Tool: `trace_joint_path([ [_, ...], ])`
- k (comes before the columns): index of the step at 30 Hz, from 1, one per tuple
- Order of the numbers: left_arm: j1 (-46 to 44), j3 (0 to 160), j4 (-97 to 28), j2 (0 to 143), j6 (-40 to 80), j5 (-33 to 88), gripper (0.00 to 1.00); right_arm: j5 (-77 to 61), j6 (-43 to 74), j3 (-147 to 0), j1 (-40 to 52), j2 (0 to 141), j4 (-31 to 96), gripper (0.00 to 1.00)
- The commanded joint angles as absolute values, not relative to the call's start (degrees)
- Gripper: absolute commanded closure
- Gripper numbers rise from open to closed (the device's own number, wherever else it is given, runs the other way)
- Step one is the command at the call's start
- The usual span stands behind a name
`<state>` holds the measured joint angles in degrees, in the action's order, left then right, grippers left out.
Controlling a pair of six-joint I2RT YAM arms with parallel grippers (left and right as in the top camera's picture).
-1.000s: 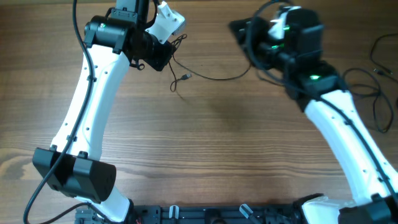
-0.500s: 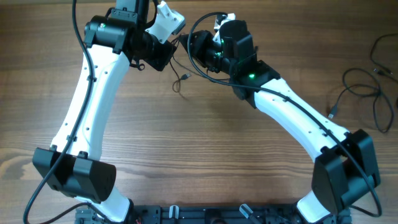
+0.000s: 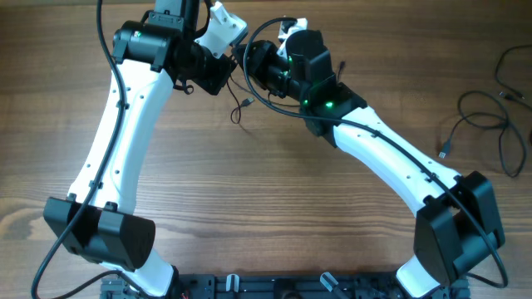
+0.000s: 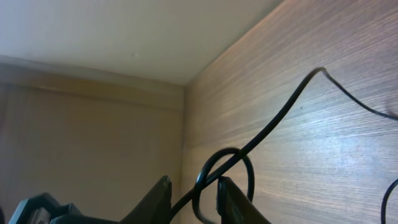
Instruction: Untangle cables
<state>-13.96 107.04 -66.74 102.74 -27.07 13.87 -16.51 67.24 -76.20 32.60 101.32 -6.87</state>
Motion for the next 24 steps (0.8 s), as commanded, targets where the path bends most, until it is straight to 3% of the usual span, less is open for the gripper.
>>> trace_joint_path([
  [1,-13.74,107.48,-65.56,101.8,-26.52,15.2,0.96,-17.63,67.57,-76.42,32.84,102.76,-6.44,0.76],
  [9,-13.74,107.48,-65.14,101.8,-26.52,15.2,0.96,-17.58,67.0,-76.42,32.84,102.76,-4.82,0.84],
  [11,-13.74,107.48,-65.14,101.8,-26.52,15.2,0.96,-17.34,66.41,-76.42,32.84,102.76,-4.4,0.95],
  [17,-13.74,107.48,-65.21,101.8,-26.52,15.2,0.96,-16.32,65.87,-76.42,32.84,102.76,-2.76,0.96],
  [24,-13.58,107.48,-66.87,101.8,-26.52,14.96,0.96,-20.56,64.14,-76.42,28.01,102.19,-10.24,0.96],
])
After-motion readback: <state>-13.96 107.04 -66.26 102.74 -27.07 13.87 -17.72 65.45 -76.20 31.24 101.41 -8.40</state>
